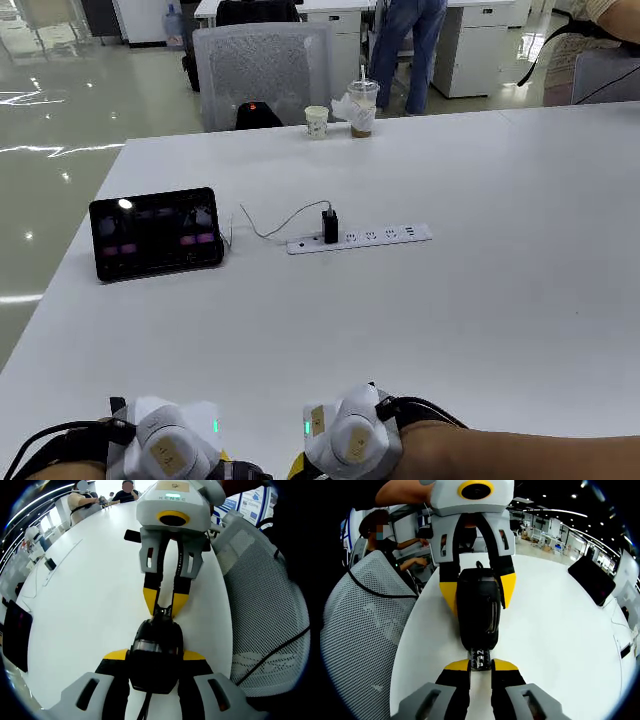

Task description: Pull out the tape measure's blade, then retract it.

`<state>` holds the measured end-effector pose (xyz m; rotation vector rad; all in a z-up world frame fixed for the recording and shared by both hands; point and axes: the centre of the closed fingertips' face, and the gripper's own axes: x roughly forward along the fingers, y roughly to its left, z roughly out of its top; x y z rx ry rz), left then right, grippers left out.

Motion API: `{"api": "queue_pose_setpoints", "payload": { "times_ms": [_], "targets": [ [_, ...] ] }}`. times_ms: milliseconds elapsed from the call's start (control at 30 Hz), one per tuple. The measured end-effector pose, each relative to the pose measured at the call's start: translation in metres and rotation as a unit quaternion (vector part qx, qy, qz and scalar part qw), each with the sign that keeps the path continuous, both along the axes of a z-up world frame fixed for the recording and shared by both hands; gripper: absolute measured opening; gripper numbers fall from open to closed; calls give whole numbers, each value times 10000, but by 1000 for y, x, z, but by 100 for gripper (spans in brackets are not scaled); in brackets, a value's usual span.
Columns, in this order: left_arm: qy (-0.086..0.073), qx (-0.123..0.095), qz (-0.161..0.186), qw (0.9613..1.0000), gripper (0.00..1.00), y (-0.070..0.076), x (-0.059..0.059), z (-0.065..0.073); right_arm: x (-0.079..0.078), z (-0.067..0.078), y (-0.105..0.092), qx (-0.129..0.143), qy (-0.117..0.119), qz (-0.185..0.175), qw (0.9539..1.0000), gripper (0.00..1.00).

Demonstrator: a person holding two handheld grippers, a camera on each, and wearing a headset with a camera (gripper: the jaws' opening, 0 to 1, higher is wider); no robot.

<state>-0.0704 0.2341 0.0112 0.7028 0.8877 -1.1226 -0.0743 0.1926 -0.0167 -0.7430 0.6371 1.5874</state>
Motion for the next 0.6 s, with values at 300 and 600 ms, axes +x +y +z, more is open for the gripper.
{"api": "queue_pose_setpoints", "payload": {
  "times_ms": [300,600],
  "targets": [
    [-5,-23,-40,10000,31,0,0,0,-1,0,10,131,77,-74,9999,13],
    [-19,-23,-59,10000,31,0,0,0,-2,0,7,145,185,-39,9997,11]
  ]
}}
